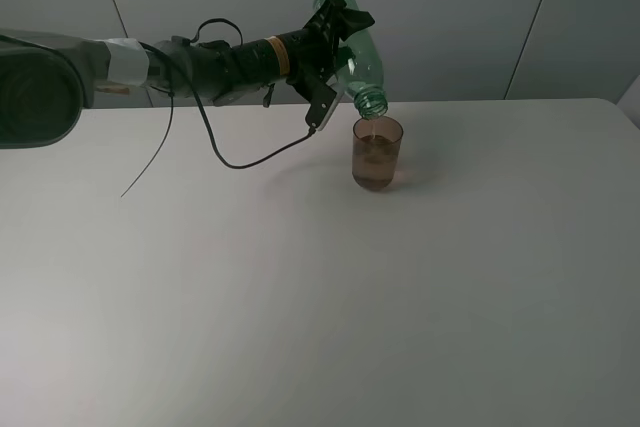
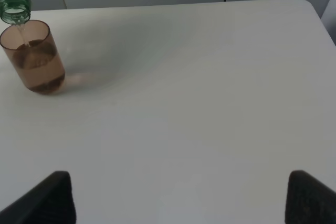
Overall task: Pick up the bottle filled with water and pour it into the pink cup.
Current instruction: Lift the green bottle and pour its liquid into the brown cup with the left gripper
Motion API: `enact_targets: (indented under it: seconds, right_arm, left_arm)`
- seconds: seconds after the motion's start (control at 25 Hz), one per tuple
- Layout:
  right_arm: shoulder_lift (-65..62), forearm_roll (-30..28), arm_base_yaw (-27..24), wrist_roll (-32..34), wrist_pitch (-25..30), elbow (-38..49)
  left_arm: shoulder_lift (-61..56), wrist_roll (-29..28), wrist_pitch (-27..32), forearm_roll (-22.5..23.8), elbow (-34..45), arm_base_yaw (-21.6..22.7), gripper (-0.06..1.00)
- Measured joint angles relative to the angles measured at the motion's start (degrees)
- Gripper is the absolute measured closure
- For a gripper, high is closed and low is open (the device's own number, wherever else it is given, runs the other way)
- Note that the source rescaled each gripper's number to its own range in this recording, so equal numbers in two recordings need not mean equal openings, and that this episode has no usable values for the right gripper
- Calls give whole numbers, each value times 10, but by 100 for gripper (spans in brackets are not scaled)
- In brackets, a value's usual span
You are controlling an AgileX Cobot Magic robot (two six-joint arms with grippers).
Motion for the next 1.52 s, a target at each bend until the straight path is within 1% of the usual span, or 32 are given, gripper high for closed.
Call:
enact_targets:
  seconds: [0.68, 0.92, 1.16, 1.52]
  right_arm:
    - [0, 0, 0, 0, 0, 0]
    - [0, 0, 0, 0, 0, 0]
    - [0, 0, 0, 0, 0, 0]
    - [0, 0, 0, 0, 0, 0]
  left_arm:
    - [0, 42, -23, 1, 0, -8, 94]
    - [0, 83, -26, 0, 0, -10, 94]
    - [0, 96, -28, 0, 0, -13, 94]
    - [0, 97, -28, 0, 0, -13, 94]
